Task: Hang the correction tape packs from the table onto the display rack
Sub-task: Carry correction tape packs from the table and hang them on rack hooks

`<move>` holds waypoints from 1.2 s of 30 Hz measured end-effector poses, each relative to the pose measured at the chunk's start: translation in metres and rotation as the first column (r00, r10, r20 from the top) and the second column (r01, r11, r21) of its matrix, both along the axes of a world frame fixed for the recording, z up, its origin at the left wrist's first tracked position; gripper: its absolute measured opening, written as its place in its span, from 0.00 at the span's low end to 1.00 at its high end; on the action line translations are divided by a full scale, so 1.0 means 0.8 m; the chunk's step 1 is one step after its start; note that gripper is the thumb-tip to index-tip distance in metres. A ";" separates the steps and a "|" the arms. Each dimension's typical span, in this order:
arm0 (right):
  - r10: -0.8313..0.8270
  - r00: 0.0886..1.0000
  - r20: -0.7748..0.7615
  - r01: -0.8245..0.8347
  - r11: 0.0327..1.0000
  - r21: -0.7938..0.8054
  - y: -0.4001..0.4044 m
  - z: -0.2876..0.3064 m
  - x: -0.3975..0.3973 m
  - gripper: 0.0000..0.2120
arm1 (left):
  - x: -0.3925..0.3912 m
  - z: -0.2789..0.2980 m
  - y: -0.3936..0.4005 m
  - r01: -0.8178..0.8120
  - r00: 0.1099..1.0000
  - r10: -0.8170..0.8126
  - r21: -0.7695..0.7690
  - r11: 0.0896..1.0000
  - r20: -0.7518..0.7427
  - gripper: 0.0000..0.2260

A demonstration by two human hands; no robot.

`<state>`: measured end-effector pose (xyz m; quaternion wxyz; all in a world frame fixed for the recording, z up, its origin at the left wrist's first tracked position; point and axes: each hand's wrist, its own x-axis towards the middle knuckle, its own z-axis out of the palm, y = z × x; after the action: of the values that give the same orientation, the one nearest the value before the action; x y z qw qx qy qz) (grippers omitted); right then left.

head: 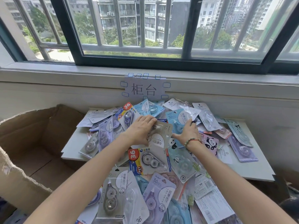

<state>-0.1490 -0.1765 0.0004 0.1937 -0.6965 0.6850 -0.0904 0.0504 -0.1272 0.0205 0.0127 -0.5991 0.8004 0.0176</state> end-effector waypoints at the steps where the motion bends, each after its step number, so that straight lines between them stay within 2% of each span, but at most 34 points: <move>1: -0.003 1.000 0.005 0.003 1.000 0.005 0.001 0.002 0.001 0.54 | 0.001 0.000 0.002 -0.024 1.000 0.024 -0.004 1.000 -0.020 0.48; 9: -0.037 0.995 0.090 0.039 0.999 -0.021 0.002 0.018 -0.005 0.55 | 0.000 0.004 0.014 -0.280 0.939 0.255 -0.084 0.956 -0.233 0.51; 16: -0.071 0.993 0.089 0.082 0.989 -0.124 0.014 0.046 -0.035 0.53 | -0.026 0.006 0.027 -0.588 0.764 0.525 -0.069 0.806 -0.375 0.50; 20: -0.102 0.989 0.104 0.118 0.979 -0.163 0.023 0.053 -0.056 0.53 | -0.053 0.002 0.045 -0.706 0.616 0.605 -0.012 0.709 -0.505 0.50; 23: -0.143 0.983 0.117 0.162 0.971 -0.177 0.038 0.055 -0.067 0.53 | -0.065 0.004 0.056 -0.741 0.556 0.622 0.010 0.671 -0.552 0.52; 27: -0.197 0.968 0.157 0.225 0.956 -0.189 0.069 0.060 -0.083 0.54 | -0.080 0.016 0.071 -0.719 0.545 0.573 0.010 0.695 -0.613 0.54; 36: -0.418 0.890 0.183 0.452 0.864 -0.222 0.206 0.074 -0.125 0.54 | -0.125 0.042 0.132 -0.504 0.656 0.401 0.024 0.863 -0.639 0.51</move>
<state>-0.2490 -0.0114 0.0594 0.1194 -0.5357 0.7928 -0.2651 -0.0495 -0.0219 0.0537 -0.3045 -0.7381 0.5818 0.1551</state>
